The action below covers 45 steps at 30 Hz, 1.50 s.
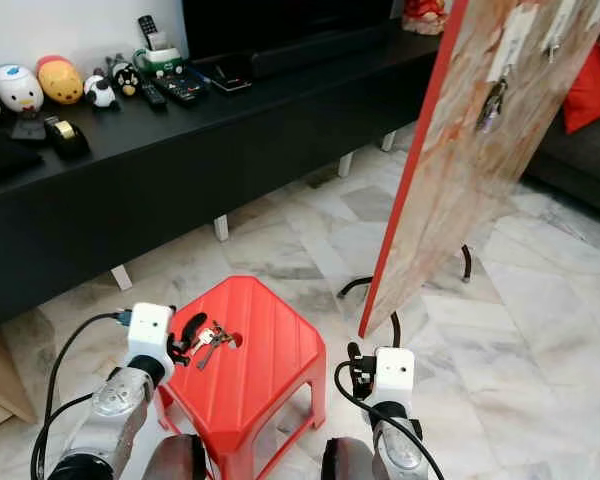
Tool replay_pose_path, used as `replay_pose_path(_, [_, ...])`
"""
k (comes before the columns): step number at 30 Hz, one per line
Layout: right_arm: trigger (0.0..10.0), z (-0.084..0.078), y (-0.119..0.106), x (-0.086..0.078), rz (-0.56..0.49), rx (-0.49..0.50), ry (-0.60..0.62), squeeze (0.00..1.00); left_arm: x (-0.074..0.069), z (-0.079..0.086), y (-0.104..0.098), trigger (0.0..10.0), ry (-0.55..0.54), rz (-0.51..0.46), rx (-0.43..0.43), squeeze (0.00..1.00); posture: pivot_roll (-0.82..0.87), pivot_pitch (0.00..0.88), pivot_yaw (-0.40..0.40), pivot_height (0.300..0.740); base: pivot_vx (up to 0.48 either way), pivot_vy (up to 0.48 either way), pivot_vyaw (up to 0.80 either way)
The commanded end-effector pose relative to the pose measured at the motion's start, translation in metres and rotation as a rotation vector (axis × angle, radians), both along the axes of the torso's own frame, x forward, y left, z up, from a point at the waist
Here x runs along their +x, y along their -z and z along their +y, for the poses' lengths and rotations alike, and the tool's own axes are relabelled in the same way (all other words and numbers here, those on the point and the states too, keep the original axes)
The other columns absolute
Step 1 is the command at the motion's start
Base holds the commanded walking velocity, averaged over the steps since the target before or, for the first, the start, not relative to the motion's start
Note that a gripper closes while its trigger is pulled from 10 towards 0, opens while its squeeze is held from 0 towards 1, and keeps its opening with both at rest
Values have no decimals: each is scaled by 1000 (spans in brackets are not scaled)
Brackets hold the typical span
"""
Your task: Hang keys on a hook
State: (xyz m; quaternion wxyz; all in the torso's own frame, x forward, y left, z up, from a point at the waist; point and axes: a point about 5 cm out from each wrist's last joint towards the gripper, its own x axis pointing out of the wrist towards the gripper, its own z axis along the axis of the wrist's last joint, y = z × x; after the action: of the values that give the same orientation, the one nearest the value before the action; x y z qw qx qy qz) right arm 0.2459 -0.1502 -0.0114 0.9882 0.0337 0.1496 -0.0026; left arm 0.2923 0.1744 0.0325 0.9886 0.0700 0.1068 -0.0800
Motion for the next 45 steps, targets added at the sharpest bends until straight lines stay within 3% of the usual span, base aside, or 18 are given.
replay_pose_path(1, [10000, -3, 2, -2, 9, -4, 6, 0, 3, -4, 2, 10000, 17, 24, 27, 0, 17, 36, -88, 600, 0, 0, 0])
replay_pose_path(7, [10000, -1, 2, -2, 13, -5, 5, 0, 14, -11, 5, 10000, -1, 81, 9, 12, 12, 38, -85, 600, 0, 0, 0])
replay_pose_path(8, [10000, -1, 2, -2, 12, -5, 8, 0, 17, -12, 7, 10000, -14, 112, 3, 490, 5, 38, -81, 600, 0, 0, 0])
replay_pose_path(9, [10000, -2, 2, -2, 12, -5, 10, 0, 17, -13, 8, 10000, -19, 124, 0, 635, 5, 38, -81, 600, 0, 0, 0])
replay_pose_path(10, [10000, -2, 2, -2, 11, -6, 12, 0, 17, -13, 12, 10000, -37, 164, -30, 1000, 4, 43, -80, 600, 0, 0, 0])
replay_pose_path(16, [10000, -6, 4, -5, 16, -10, 25, 0, 12, -15, 23, 10000, -54, 239, -51, 1000, -1, 53, -75, 600, 0, 0, 0])
replay_pose_path(22, [10000, -6, 6, -10, 22, -10, 28, 0, 7, -11, 32, 10000, -94, 293, -18, 1000, -7, 68, -73, 600, 0, 0, 0])
replay_pose_path(23, [10000, -6, 6, -11, 23, -10, 28, 0, 6, -10, 32, 10000, -104, 297, -16, 475, -7, 71, -74, 600, 0, 0, 0])
replay_pose_path(25, [10000, -6, 7, -12, 24, -10, 28, 0, 6, -9, 33, 10000, -115, 304, -13, 475, -6, 72, -74, 600, 0, 0, 0])
replay_pose_path(26, [10000, -6, 7, -12, 25, -10, 27, 0, 6, -8, 33, 10000, -134, 308, -19, 0, -6, 75, -74, 600, 0, 0, 0])
replay_pose_path(28, [10000, -6, 7, -12, 27, -9, 28, 0, 7, -7, 34, 10000, -182, 321, -62, 0, -15, 79, -76, 600, 0, 0, 0])
replay_pose_path(35, [10000, -8, 7, -14, 25, -13, 26, 0, 7, -10, 36, 10000, -189, 353, -77, 0, -28, 86, -83, 600, 0, 0, 0])
replay_pose_path(45, [10000, -13, 7, -16, 29, -28, 17, 0, -10, -1, 53, 10000, -213, 483, 15, 0, -40, 93, -101, 600, 0, 0, 0])
